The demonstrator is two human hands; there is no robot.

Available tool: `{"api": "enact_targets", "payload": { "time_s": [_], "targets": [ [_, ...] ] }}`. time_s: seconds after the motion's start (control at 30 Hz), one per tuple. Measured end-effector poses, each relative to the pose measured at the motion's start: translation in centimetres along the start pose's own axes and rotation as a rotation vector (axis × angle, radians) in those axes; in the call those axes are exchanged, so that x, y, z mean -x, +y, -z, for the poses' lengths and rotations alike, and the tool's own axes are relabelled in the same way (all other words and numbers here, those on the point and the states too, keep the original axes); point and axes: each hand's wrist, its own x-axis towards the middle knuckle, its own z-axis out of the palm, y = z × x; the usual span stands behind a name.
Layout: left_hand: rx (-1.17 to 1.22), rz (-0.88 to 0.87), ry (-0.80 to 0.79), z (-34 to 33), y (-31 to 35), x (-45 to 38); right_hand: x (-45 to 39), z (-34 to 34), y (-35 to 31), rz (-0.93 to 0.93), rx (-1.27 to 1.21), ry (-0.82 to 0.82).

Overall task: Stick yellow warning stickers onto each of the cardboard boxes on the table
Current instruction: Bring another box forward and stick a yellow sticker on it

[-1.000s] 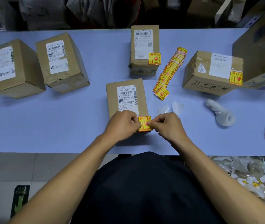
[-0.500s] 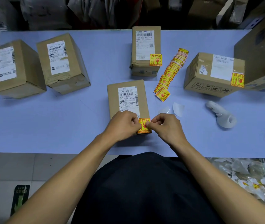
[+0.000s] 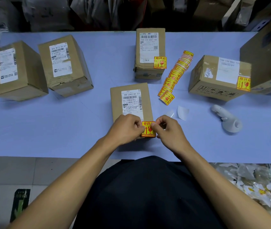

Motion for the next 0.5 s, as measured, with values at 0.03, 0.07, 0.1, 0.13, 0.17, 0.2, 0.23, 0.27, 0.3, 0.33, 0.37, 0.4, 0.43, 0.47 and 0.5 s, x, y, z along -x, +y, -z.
{"api": "enact_targets", "payload": {
  "time_s": [0.03,0.07,0.1,0.13,0.17,0.2,0.23,0.27,0.3,0.33,0.37,0.4,0.43,0.47,0.5],
  "targets": [
    [-0.007,-0.001,-0.005,0.0,0.0,0.0,-0.1,0.1,0.1,-0.044,-0.045,-0.014],
    [-0.021,-0.001,-0.011,0.0,0.1,-0.1,-0.2,0.2,0.2,-0.087,-0.084,-0.027],
    [-0.037,-0.002,-0.015,0.0,0.2,-0.1,-0.3,0.3,0.3,-0.116,-0.108,-0.04],
    [-0.052,-0.002,-0.016,-0.1,0.3,-0.1,-0.4,0.4,0.5,-0.132,-0.12,-0.052],
    [-0.063,-0.001,-0.016,-0.1,0.3,-0.1,-0.5,0.4,0.5,-0.137,-0.124,-0.062],
    [-0.074,0.001,-0.015,0.0,0.4,-0.2,-0.6,0.3,0.6,-0.137,-0.125,-0.068],
    [-0.08,0.005,-0.016,0.0,0.4,-0.2,-0.7,0.3,0.6,-0.136,-0.126,-0.069],
    [-0.083,0.007,-0.016,0.0,0.4,-0.2,-0.8,0.3,0.7,-0.133,-0.126,-0.069],
    [-0.084,0.01,-0.016,0.0,0.4,-0.3,-0.9,0.3,0.7,-0.13,-0.126,-0.067],
    [-0.086,0.01,-0.015,0.0,0.4,-0.3,-0.9,0.3,0.7,-0.125,-0.122,-0.066],
    [-0.088,0.012,-0.012,0.0,0.4,-0.3,-1.0,0.3,0.7,-0.12,-0.117,-0.065],
    [-0.087,0.013,-0.01,0.0,0.4,-0.3,-1.1,0.3,0.7,-0.115,-0.11,-0.066],
    [-0.084,0.016,-0.01,0.0,0.4,-0.3,-1.2,0.3,0.7,-0.111,-0.103,-0.068],
    [-0.079,0.018,-0.01,-0.1,0.4,-0.3,-1.2,0.3,0.7,-0.109,-0.098,-0.07],
    [-0.072,0.019,-0.01,-0.1,0.3,-0.3,-1.3,0.2,0.7,-0.108,-0.095,-0.069]
  ]
}}
